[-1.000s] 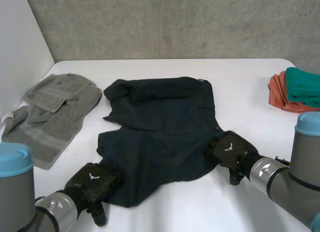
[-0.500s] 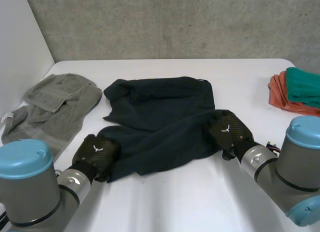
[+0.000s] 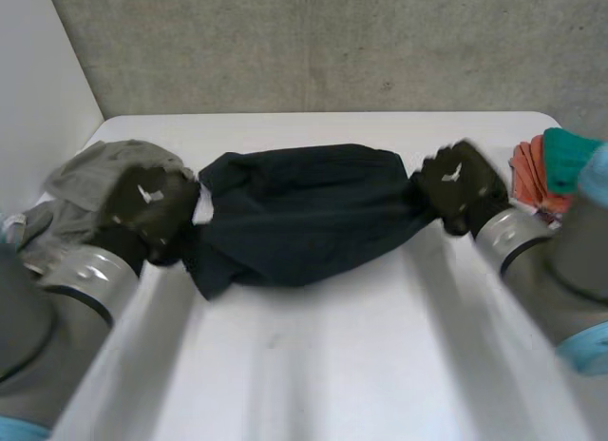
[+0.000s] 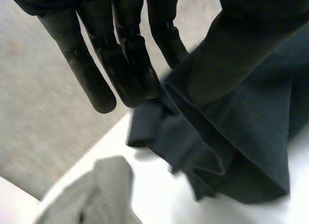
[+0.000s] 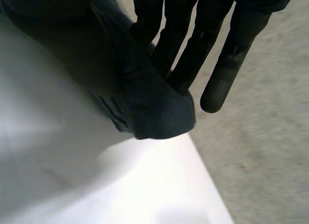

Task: Fold the laundry.

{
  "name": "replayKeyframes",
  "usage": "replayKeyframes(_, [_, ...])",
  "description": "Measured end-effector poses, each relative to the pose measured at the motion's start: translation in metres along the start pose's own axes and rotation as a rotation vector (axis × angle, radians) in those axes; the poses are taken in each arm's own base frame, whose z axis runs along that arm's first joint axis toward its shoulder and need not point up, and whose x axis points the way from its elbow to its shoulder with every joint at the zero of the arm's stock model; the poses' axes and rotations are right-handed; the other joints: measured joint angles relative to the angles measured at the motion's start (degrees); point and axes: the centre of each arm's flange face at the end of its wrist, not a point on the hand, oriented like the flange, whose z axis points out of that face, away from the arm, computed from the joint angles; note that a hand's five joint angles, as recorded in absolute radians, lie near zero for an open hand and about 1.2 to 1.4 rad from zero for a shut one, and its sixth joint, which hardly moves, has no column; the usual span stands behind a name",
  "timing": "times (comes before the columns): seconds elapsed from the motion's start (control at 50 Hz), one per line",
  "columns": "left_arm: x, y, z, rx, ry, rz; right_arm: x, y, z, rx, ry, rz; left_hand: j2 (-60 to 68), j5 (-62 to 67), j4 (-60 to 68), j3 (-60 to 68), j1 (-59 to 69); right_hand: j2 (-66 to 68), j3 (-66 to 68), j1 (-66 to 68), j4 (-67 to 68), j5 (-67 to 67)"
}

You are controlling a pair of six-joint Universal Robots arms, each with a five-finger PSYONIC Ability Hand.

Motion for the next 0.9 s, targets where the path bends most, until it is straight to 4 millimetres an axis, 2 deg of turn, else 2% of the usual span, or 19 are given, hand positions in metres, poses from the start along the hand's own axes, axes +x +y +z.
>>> replayKeyframes(0.02, [0.0, 0.0, 0.0, 0.0, 0.0, 0.0, 0.0, 0.0, 0.0, 0.0, 0.0, 0.0, 0.0, 0.0, 0.0, 0.0, 0.0, 0.0, 0.0, 0.0, 0.0, 0.0])
replayKeyframes(0.04, [-0.011, -0.023, -0.009, 0.043, -0.014, -0.018, 0.025, -0.024, -0.014, 0.016, 0.02, 0.013, 0.1, 0.0, 0.0, 0.0, 0.0, 0.0, 0.0, 0.0, 0.0, 0.0])
replayKeyframes(0.08, [-0.022, -0.045, -0.019, 0.083, -0.021, -0.039, 0.049, -0.046, -0.029, 0.025, 0.035, 0.035, 0.1, 0.0, 0.0, 0.0, 0.0, 0.0, 0.0, 0.0, 0.1, 0.4])
replayKeyframes(0.14, [-0.035, -0.07, -0.032, 0.112, -0.028, -0.062, 0.074, -0.066, -0.046, 0.021, 0.032, 0.079, 0.1, 0.0, 0.0, 0.0, 0.0, 0.0, 0.0, 0.0, 0.1, 1.0])
replayKeyframes(0.18, [-0.043, -0.082, -0.037, 0.11, -0.03, -0.075, 0.085, -0.075, -0.054, 0.012, 0.016, 0.113, 0.1, 0.0, 0.0, 0.0, 0.0, 0.0, 0.0, 0.0, 0.1, 1.0])
replayKeyframes(0.24, [-0.048, -0.088, -0.037, 0.085, -0.03, -0.084, 0.092, -0.08, -0.057, -0.005, -0.011, 0.146, 0.2, 0.0, 0.0, 0.0, 0.0, 0.0, 0.0, 0.0, 0.2, 1.0])
replayKeyframes(0.3, [-0.05, -0.085, -0.024, 0.025, -0.022, -0.087, 0.091, -0.076, -0.049, -0.038, -0.054, 0.171, 0.2, 0.0, 0.0, 0.0, 0.0, 0.0, 0.0, 0.0, 0.2, 1.0])
replayKeyframes(0.42, [-0.044, -0.065, 0.026, -0.065, -0.007, -0.078, 0.073, -0.052, -0.013, -0.107, -0.127, 0.191, 0.2, 0.0, 0.0, 0.0, 0.0, 0.0, 0.0, 0.0, 0.2, 1.0])
replayKeyframes(0.44, [-0.044, -0.065, 0.026, -0.065, -0.007, -0.078, 0.073, -0.052, -0.013, -0.107, -0.127, 0.191, 0.2, 0.0, 0.0, 0.0, 0.0, 0.0, 0.0, 0.0, 0.2, 1.0])
replayKeyframes(0.46, [-0.043, -0.061, 0.045, -0.061, -0.011, -0.075, 0.067, -0.042, 0.002, -0.124, -0.13, 0.195, 0.2, 0.0, 0.0, 0.0, 0.0, 0.0, 0.0, 0.0, 0.2, 1.0])
replayKeyframes(0.52, [-0.045, -0.063, 0.079, 0.003, -0.04, -0.075, 0.063, -0.034, 0.026, -0.114, -0.089, 0.195, 0.3, 0.0, 0.0, 0.1, 0.0, 0.0, 0.0, 0.0, 0.2, 1.0])
replayKeyframes(0.56, [-0.048, -0.069, 0.094, 0.061, -0.065, -0.077, 0.065, -0.035, 0.038, -0.087, -0.045, 0.194, 0.3, 0.0, 0.0, 0.1, 0.0, 0.0, 0.0, 0.0, 0.2, 1.0])
replayKeyframes(0.58, [-0.055, -0.079, 0.109, 0.139, -0.099, -0.08, 0.07, -0.039, 0.049, -0.041, 0.013, 0.192, 0.3, 0.0, 0.0, 0.2, 0.0, 0.0, 0.0, 0.0, 0.2, 1.0])
replayKeyframes(0.6, [-0.059, -0.085, 0.115, 0.181, -0.118, -0.082, 0.075, -0.043, 0.054, -0.007, 0.051, 0.193, 0.3, 0.0, 0.0, 0.2, 0.0, 0.0, 0.0, 0.0, 0.2, 1.0])
replayKeyframes(0.66, [-0.081, -0.121, 0.134, 0.415, -0.217, -0.102, 0.101, -0.07, 0.07, 0.182, 0.227, 0.205, 0.3, 0.0, 0.0, 0.3, 0.0, 0.0, 0.5, 0.0, 0.2, 1.0])
replayKeyframes(0.74, [-0.102, -0.158, 0.135, 0.64, -0.298, -0.129, 0.132, -0.103, 0.072, 0.418, 0.389, 0.224, 0.3, 0.0, 0.0, 0.3, 0.0, 0.0, 0.5, 0.0, 0.2, 1.0])
replayKeyframes(0.76, [-0.107, -0.168, 0.133, 0.696, -0.314, -0.138, 0.146, -0.119, 0.069, 0.54, 0.457, 0.231, 0.3, 0.0, 0.1, 0.3, 0.0, 0.0, 0.6, 0.0, 0.2, 1.0])
replayKeyframes(0.84, [-0.113, -0.184, 0.124, 0.788, -0.328, -0.158, 0.165, -0.144, 0.059, 0.732, 0.538, 0.234, 0.3, 0.6, 0.1, 0.3, 0.0, 0.0, 0.6, 0.0, 0.2, 1.6])
replayKeyframes(0.9, [-0.109, -0.179, 0.118, 0.775, -0.306, -0.164, 0.163, -0.146, 0.059, 0.77, 0.528, 0.232, 0.3, 0.9, 0.0, 0.3, 0.0, 0.0, 0.6, 0.0, 0.2, 2.1])
